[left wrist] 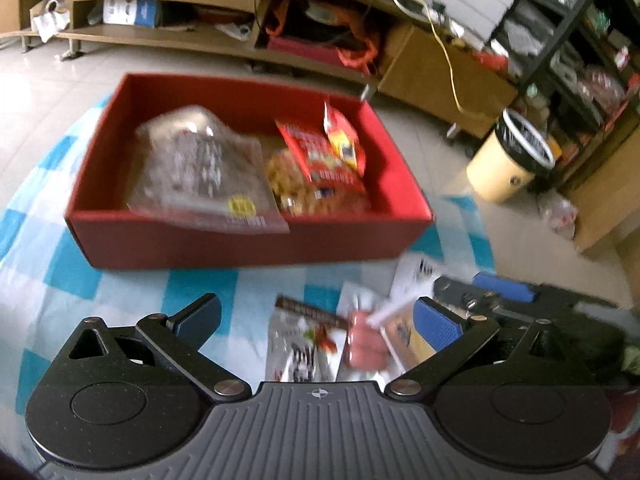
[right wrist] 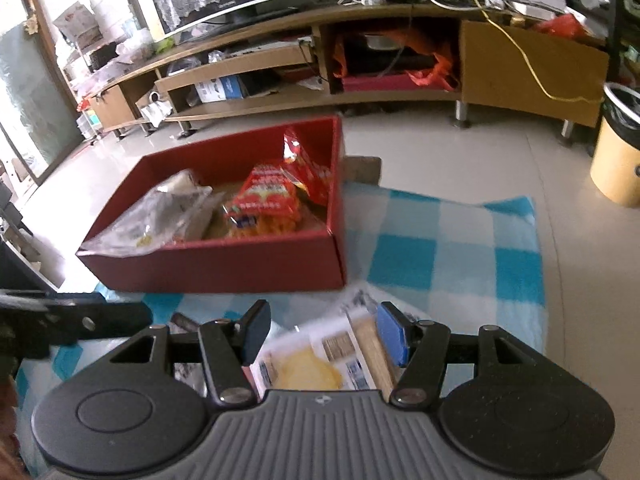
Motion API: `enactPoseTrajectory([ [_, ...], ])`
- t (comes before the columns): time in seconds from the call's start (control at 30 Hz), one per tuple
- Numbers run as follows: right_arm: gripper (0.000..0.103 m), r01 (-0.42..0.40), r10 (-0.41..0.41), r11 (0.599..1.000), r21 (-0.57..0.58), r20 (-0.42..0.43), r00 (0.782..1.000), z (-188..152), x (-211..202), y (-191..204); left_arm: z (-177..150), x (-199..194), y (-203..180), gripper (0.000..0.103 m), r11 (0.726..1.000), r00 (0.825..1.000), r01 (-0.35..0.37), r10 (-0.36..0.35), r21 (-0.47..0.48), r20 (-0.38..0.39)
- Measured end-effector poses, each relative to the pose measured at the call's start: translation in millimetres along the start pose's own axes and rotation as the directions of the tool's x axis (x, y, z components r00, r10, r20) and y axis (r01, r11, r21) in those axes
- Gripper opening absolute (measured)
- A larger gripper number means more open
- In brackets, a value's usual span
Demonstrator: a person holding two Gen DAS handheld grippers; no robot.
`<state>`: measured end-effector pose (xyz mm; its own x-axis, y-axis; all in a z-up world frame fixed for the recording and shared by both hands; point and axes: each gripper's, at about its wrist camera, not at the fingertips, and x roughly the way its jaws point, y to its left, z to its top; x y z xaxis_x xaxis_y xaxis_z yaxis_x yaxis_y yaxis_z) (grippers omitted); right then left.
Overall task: Organize snacks
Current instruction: 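Move both tools back over the remaining snacks on the cloth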
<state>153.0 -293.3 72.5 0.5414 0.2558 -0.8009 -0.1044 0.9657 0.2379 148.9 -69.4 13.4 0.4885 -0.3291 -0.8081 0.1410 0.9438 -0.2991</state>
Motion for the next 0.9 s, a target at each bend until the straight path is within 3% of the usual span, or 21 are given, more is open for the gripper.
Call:
enactPoseTrajectory([
  [0.37,0.059,-0.003,0.004,0.999,0.039,-0.019,1.000,-12.2,-16.0,-20.3,-33.9,40.1,-20.6,0.103,0.990,0.989,-0.080,0.093,0.114,-0.113],
  [0.6,0.059,-0.008,0.010,0.999,0.035,-0.052,0.999,-10.8,-8.8,-24.1,-37.1,55.0,-18.2,0.100,0.982,0.980,-0.131,0.148,0.136,-0.131],
  [0.7,0.060,-0.025,0.027,0.999,0.031,-0.068,0.997,-11.2,-4.2,-21.9,-37.7,52.6,-17.9,0.093,0.978,0.978,-0.152,0.170,0.143,-0.123],
  [0.77,0.060,-0.030,0.032,0.999,0.025,-0.081,0.996,-12.3,-0.7,-19.2,-39.5,48.0,-16.2,0.079,0.974,0.975,-0.173,0.190,0.145,-0.112],
  [0.9,0.060,-0.030,0.031,1.000,0.002,-0.105,0.994,-14.4,6.6,-11.6,-41.8,35.9,-6.0,0.063,0.980,0.977,-0.170,0.182,0.107,-0.113],
])
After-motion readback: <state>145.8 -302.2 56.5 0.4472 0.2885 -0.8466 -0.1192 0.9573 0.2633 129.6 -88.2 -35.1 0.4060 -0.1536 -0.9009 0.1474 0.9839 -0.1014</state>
